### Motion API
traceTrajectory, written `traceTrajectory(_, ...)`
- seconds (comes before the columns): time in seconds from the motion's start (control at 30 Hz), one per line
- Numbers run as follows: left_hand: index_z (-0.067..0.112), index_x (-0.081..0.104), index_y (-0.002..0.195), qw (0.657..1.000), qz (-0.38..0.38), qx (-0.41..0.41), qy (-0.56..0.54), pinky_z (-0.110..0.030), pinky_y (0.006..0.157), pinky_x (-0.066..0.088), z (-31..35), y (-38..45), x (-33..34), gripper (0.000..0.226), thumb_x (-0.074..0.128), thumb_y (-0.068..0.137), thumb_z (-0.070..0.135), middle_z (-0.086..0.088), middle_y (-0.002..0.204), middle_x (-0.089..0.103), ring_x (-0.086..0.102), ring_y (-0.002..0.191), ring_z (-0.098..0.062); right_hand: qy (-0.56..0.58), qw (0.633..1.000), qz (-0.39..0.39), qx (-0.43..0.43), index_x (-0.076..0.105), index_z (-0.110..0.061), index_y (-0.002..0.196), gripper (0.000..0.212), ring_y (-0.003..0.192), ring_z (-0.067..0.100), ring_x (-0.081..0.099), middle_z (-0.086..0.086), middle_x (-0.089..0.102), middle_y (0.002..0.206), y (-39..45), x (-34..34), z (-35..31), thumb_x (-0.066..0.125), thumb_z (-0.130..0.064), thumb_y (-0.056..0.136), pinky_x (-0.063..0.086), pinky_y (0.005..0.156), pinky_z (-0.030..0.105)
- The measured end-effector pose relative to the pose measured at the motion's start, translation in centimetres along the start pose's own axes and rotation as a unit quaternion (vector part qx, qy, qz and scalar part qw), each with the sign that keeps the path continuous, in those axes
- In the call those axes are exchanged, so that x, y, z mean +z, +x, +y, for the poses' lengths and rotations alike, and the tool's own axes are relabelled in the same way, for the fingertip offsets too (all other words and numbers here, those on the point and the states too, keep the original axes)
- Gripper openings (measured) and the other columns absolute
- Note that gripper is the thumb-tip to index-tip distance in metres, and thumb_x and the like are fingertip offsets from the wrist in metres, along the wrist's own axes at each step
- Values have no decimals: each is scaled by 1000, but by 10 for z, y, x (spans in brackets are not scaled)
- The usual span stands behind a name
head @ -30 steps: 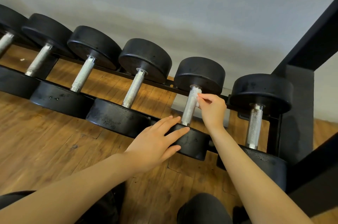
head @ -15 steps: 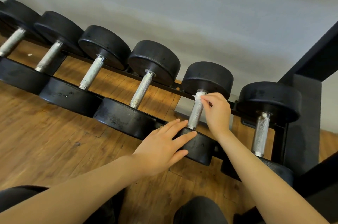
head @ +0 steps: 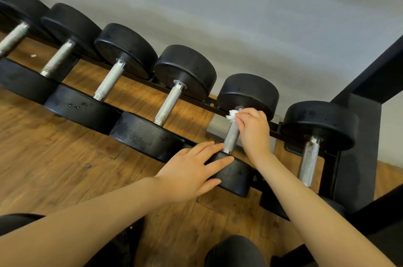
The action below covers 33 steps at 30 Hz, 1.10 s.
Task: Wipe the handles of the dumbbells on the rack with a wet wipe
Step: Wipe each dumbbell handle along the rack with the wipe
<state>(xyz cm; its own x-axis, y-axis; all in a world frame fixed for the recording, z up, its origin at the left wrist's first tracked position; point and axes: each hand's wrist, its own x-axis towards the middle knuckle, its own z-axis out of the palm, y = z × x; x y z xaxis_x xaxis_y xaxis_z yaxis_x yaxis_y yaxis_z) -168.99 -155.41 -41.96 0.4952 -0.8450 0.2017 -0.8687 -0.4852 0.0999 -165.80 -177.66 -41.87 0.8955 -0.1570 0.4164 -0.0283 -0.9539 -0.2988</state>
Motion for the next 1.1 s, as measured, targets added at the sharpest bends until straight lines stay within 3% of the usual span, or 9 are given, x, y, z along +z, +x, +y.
traceTrajectory(0.13, 29, 32, 148, 1000, 5, 10, 14, -35, 88, 54, -1, 0, 1, 57, 25, 97, 53, -6, 150, 44, 46, 135, -25, 57, 998, -1, 2, 66, -9, 105, 17, 97, 12, 54, 3, 58, 105, -4, 2, 7, 62, -21, 92, 37, 76, 5)
traceTrajectory(0.2, 29, 29, 150, 1000, -1, 10, 17, -36, 90, 53, -1, 0, 1, 57, 23, 98, 53, -7, 152, 41, 44, 137, -25, 72, 997, 10, 35, 64, -14, 106, 16, 88, 9, 55, 0, 57, 100, 1, -1, 12, 60, -24, 94, 40, 69, 12)
traceTrajectory(0.3, 29, 25, 150, 1000, -1, 9, 23, -37, 92, 52, 0, 1, 1, 58, 21, 98, 53, -7, 152, 40, 43, 138, -26, -7, 1000, 15, -11, 65, -9, 121, 29, 85, 19, 62, 8, 64, 99, 2, -4, 15, 57, -22, 96, 45, 67, 22)
traceTrajectory(0.5, 30, 31, 148, 999, 11, 12, 34, -36, 87, 55, -1, 2, 2, 57, 25, 96, 52, -6, 147, 47, 49, 133, -25, -60, 985, -127, -103, 38, -20, 147, 48, 83, 15, 68, 5, 69, 102, 1, -11, 19, 50, -23, 100, 55, 72, 28)
traceTrajectory(0.67, 30, 34, 146, 999, 19, 14, 42, -35, 83, 56, -1, 2, 5, 56, 27, 95, 52, -6, 144, 50, 52, 129, -25, -66, 985, -128, -92, 43, -22, 144, 44, 75, 13, 67, 3, 69, 93, 13, -21, 27, 46, -28, 101, 55, 66, 25)
traceTrajectory(0.83, 31, 37, 144, 998, 23, 13, 52, -33, 82, 56, 0, 3, 4, 56, 27, 94, 53, -4, 141, 53, 55, 126, -24, -120, 983, -103, -99, 63, -14, 119, 36, 63, 12, 62, 4, 65, 85, 13, -25, 30, 73, -19, 85, 42, 48, 18)
traceTrajectory(0.93, 32, 41, 142, 998, 24, 15, 58, -32, 81, 56, 0, 4, 2, 55, 28, 93, 53, -3, 137, 56, 58, 122, -22, -24, 996, -75, -32, 58, -20, 101, 17, 72, 10, 59, -6, 60, 85, 17, -22, 23, 50, -35, 99, 43, 56, 19)
traceTrajectory(1.0, 32, 43, 141, 998, 25, 17, 57, -32, 80, 56, 1, 5, 1, 54, 28, 93, 54, -2, 135, 58, 59, 120, -22, -49, 995, -56, -63, 62, -16, 109, 17, 88, 14, 62, -1, 63, 97, 17, -20, 21, 60, -27, 95, 52, 71, 27)
traceTrajectory(1.1, 33, 41, 141, 998, 22, 15, 50, -32, 81, 56, 1, 5, 1, 54, 27, 93, 54, -2, 134, 58, 59, 120, -22, -103, 981, -56, -152, 66, -5, 118, 47, 106, 29, 63, 13, 66, 114, 10, -8, 31, 81, -7, 73, 53, 84, 33)
